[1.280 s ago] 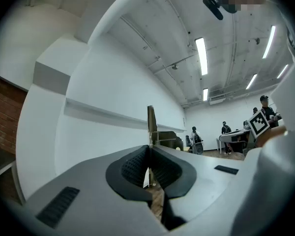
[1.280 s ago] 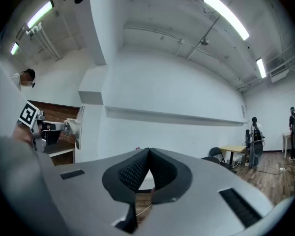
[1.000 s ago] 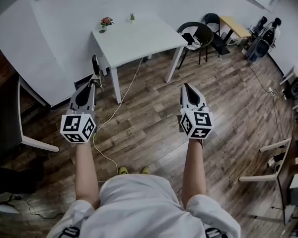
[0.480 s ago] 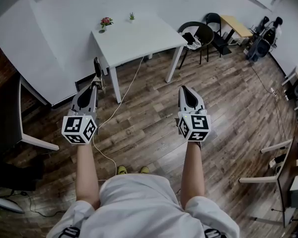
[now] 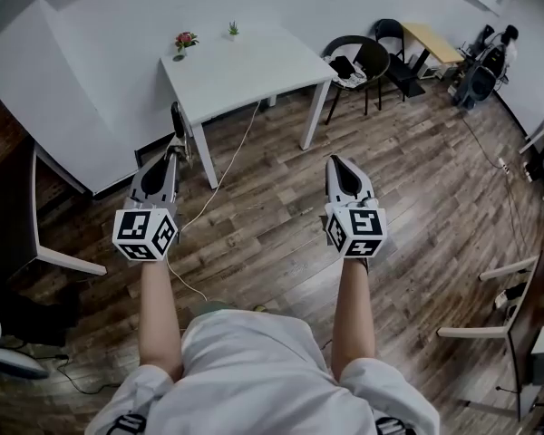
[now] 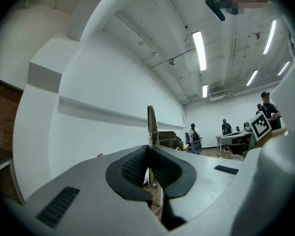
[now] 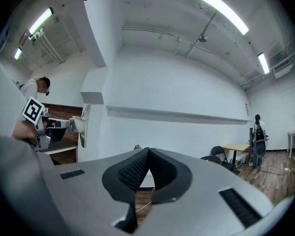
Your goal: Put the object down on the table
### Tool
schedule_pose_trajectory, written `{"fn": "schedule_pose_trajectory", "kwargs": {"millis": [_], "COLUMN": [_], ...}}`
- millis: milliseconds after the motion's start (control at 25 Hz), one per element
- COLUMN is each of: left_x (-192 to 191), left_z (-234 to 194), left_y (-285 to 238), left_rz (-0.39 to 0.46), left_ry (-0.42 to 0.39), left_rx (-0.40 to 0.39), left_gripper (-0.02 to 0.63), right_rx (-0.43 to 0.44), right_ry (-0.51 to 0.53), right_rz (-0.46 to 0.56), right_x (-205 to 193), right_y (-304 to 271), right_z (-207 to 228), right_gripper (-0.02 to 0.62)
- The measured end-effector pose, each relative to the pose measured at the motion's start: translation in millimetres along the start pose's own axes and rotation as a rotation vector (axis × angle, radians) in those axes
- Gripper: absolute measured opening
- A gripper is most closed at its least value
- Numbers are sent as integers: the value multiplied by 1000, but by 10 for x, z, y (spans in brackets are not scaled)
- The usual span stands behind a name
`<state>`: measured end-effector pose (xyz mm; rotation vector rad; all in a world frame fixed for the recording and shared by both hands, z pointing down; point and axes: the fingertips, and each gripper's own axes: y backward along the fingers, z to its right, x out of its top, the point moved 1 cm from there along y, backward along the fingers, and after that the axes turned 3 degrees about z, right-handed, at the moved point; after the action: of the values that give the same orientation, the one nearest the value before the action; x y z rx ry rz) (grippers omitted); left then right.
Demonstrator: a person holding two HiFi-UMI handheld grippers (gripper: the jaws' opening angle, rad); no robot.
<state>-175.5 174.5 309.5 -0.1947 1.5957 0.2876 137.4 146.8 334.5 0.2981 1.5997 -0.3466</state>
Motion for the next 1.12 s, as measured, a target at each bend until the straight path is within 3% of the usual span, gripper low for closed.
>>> {"fn": "schedule_pose_trajectory", "kwargs": {"millis": [560,880,1120], "left_x": [-228,-338,-312], "left_z": [-138,-663,-872], "left_y": [-544,-1264,-1545], "left_rz": [-14,-32,-32], "left_ry": [-9,6,11], "left_rx": [-2,-25,-43], "left_gripper": [20,20,20], "right_rx": [18,8,-5], "right_ry": [-23,-14,-10], "right_rz": [-4,-34,-35], "right_x": [-224,-257,-179], "right_y": [-538,-1379,-1684], "right_z": [227,250,224], "right_gripper": [6,6,6]}}
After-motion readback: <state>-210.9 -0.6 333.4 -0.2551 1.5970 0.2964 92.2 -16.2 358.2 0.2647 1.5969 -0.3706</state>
